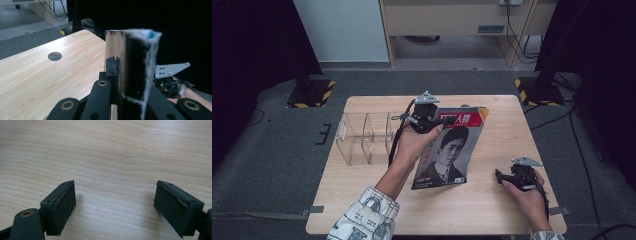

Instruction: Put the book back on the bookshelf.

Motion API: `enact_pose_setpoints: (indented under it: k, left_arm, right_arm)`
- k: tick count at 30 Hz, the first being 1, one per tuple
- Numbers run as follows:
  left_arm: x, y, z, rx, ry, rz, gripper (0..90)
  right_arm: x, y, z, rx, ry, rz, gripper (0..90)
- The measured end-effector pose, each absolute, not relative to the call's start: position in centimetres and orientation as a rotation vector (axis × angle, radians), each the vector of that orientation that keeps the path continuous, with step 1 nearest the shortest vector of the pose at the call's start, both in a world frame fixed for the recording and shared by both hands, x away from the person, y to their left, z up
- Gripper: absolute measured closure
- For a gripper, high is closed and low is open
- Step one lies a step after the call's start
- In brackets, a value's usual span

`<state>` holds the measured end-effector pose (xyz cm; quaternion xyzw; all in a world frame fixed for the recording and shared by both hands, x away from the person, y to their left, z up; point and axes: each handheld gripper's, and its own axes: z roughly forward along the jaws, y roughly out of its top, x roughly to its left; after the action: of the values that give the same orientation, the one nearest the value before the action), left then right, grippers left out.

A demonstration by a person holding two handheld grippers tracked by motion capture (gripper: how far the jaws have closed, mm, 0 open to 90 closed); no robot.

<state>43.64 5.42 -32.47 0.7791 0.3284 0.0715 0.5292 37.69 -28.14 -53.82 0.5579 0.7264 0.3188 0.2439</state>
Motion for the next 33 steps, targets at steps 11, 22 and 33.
enact_pose_setpoints:
  k: [11, 22, 33]
  left_arm:
    - [42.9, 6.2, -31.0, 1.849, 0.797, 0.187, 86.5]
    - [42.1, 6.6, -30.5, 1.866, 0.821, 0.222, 86.5]
    - [41.6, 7.3, -30.4, 1.865, 0.817, 0.213, 86.5]
  right_arm:
    - [37.7, -28.1, -53.8, 1.526, 1.983, 0.874, 17.8]
    - [37.6, -28.0, -53.8, 1.485, 2.023, 0.896, 20.3]
    - [37.6, -27.9, -53.8, 1.476, 2.034, 0.895, 19.6]
